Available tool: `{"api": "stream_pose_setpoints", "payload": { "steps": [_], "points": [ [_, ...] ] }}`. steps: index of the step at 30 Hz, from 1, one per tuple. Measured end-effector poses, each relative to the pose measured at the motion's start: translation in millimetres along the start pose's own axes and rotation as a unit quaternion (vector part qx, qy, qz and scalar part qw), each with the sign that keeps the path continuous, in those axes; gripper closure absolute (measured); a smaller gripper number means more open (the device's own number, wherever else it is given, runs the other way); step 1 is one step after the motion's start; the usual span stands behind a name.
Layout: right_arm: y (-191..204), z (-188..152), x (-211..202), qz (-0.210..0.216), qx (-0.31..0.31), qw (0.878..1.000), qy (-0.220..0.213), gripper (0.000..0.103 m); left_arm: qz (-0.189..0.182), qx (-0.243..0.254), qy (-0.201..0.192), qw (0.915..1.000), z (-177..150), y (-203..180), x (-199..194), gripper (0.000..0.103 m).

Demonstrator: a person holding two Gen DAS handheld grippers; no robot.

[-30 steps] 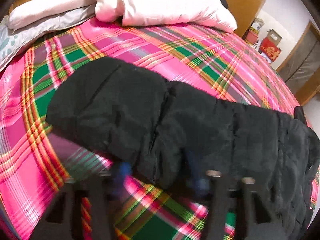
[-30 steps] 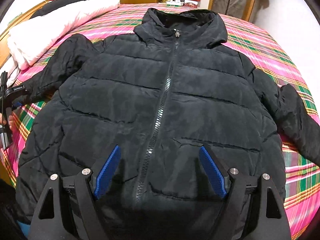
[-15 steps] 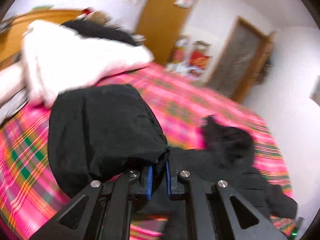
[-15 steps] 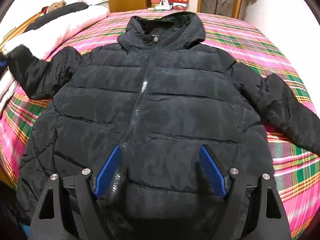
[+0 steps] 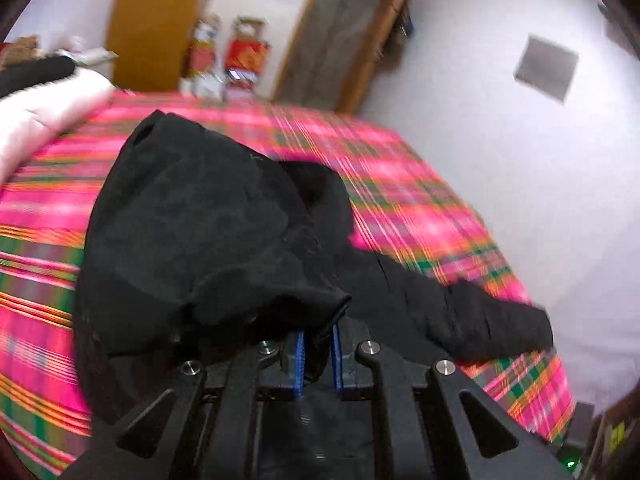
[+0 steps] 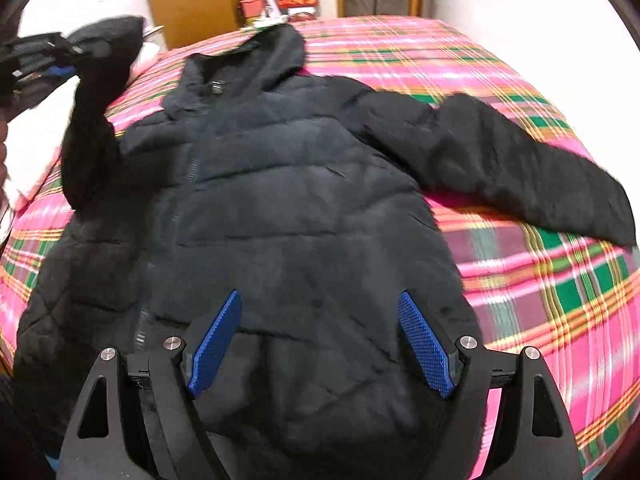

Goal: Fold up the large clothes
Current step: 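Fold the held sleeve across the jacket body with the left tool, then open the left tool and withdraw it from the folded sleeve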

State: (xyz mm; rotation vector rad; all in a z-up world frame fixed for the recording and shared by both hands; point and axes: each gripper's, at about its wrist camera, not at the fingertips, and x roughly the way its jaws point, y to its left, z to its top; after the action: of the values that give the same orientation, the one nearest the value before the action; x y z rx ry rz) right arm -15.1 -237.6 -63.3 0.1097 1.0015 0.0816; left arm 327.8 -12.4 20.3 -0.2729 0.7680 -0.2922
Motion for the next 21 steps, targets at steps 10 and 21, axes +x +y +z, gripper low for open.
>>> {"api": "stream_pose_setpoints", "payload": {
  "steps": [10, 21],
  "points": [
    [-21.0, -7.8, 11.0, -0.004, 0.024, 1.000, 0.008, 0.022, -0.061, 0.009, 0.095, 0.9935, -51.4, -33.6, 75.4, 0.035],
    [10.0, 28.3, -22.1, 0.021, 0.014, 0.997, -0.069, 0.022, -0.057, 0.000, -0.002, 0.9984, -26.9, 1.9, -47.6, 0.030]
  ]
}}
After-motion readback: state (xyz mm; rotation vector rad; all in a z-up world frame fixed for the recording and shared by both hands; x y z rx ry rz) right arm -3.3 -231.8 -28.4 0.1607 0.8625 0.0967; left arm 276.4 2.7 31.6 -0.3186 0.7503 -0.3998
